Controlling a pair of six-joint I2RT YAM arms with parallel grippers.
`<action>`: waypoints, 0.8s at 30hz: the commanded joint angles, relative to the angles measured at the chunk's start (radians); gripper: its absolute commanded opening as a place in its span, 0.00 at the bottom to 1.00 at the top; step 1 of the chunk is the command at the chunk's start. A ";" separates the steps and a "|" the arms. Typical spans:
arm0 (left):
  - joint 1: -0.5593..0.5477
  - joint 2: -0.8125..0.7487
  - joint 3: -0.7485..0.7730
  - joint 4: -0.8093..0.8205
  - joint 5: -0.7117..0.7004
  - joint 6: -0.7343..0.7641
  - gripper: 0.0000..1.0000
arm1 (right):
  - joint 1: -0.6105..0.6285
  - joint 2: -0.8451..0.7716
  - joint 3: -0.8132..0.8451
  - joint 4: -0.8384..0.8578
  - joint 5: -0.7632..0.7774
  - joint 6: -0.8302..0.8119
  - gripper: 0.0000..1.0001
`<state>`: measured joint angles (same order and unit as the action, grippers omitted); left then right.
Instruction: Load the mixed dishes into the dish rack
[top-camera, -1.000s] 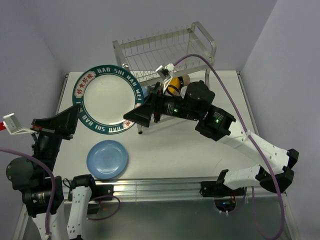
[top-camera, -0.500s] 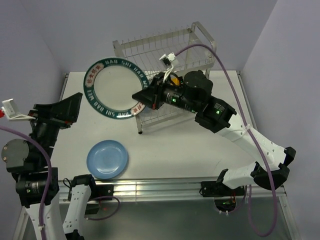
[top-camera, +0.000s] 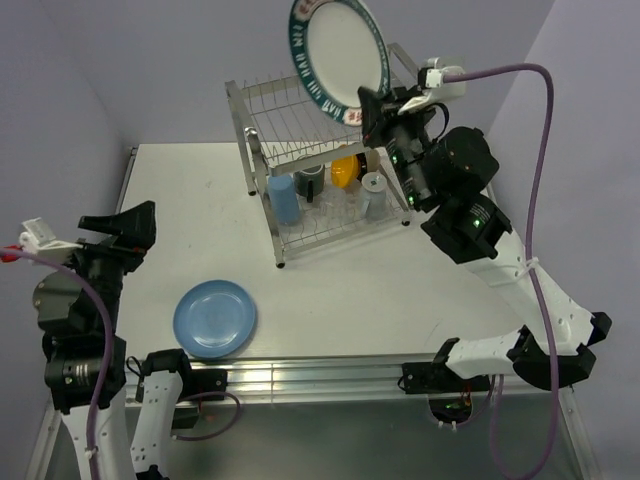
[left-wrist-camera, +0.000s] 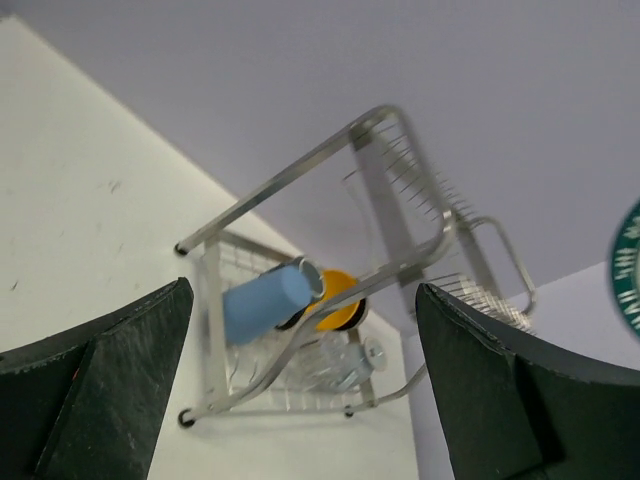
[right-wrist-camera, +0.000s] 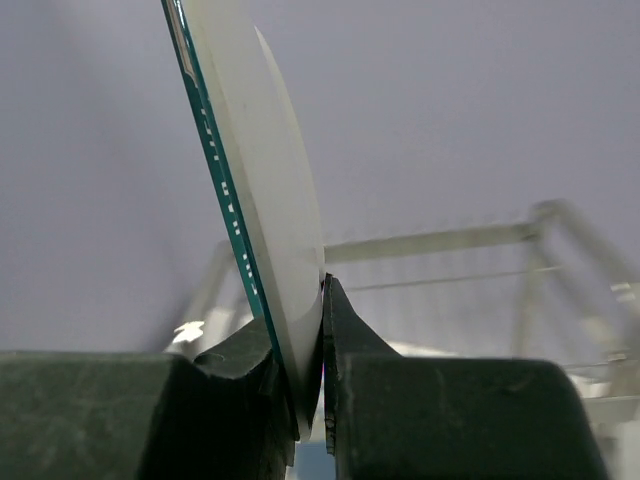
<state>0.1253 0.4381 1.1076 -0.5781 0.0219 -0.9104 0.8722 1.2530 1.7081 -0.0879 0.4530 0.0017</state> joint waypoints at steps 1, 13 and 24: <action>-0.001 0.017 -0.066 0.009 0.070 0.001 0.99 | -0.056 0.071 0.085 0.172 0.165 -0.190 0.00; -0.001 -0.012 -0.245 0.029 0.130 0.031 0.98 | -0.203 0.394 0.373 0.100 0.122 -0.402 0.00; -0.001 0.017 -0.315 0.064 0.167 0.041 0.97 | -0.277 0.473 0.341 -0.002 0.104 -0.304 0.00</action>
<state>0.1253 0.4397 0.8043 -0.5667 0.1524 -0.8982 0.6083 1.7584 2.0407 -0.1509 0.5602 -0.3435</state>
